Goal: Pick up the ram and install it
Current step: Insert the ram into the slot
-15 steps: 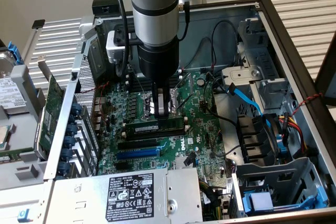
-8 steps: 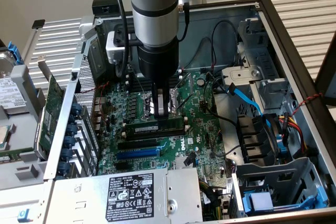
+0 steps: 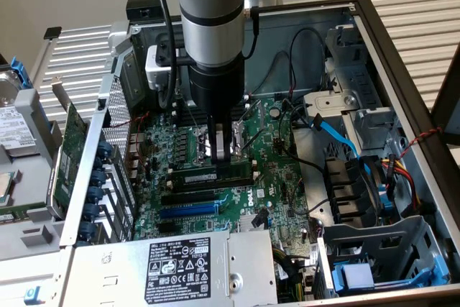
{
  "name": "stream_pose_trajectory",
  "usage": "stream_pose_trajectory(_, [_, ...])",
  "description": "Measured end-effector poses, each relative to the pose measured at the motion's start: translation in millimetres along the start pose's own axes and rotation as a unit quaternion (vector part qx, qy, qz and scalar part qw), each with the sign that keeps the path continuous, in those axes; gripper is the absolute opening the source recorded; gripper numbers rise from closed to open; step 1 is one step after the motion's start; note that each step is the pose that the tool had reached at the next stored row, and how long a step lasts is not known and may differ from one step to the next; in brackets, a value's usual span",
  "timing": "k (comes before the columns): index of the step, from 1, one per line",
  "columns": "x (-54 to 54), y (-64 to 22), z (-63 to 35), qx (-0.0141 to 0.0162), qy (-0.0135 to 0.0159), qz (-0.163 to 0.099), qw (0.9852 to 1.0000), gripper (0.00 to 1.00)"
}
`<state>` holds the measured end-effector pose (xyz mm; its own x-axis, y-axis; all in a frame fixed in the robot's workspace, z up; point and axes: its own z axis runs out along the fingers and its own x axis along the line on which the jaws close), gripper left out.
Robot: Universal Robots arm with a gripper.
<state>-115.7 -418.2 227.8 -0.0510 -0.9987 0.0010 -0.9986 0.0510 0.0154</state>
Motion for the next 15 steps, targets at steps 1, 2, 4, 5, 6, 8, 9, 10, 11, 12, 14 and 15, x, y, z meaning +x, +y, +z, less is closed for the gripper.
stream_pose_trajectory(1, [0.0, 0.0, 0.0, 0.0001, 0.0, 0.0, 1.0, 0.13])
stream_pose_trajectory(2, [0.0, 0.0, 0.0, 0.0001, -0.0001, 0.0, 1.0, 0.2])
stream_pose_trajectory(4, [0.0, 0.0, -1.0, 0.0001, -0.0002, 0.0, 1.0, 0.2])
stream_pose_trajectory(5, [0.0, 0.1, -1.6, 0.0001, -0.0001, 0.0, 1.0, 0.2])
stream_pose_trajectory(6, [0.0, 0.1, -2.2, 0.0001, -0.0001, 0.0, 1.0, 0.2])
stream_pose_trajectory(8, [0.0, 0.2, -3.6, 0.0001, -0.0001, 0.0, 1.0, 0.2])
stream_pose_trajectory(9, [0.0, 0.4, -4.1, 0.0001, -0.0001, 0.0, 1.0, 0.2])
stream_pose_trajectory(10, [0.0, 0.8, -4.7, 0.0001, -0.0003, 0.0, 1.0, 0.2])
stream_pose_trajectory(11, [0.0, 1.4, -5.2, 0.0001, -0.0006, 0.0, 1.0, 0.2])
stream_pose_trajectory(12, [0.1, 1.7, -5.9, 0.0001, -0.0007, 0.0, 1.0, 0.2])
stream_pose_trajectory(14, [0.1, 2.3, -7.8, 0.0, -0.0008, 0.0, 1.0, 0.2])
stream_pose_trajectory(15, [0.1, 2.5, -8.9, 0.0, -0.0009, 0.0, 1.0, 0.2])
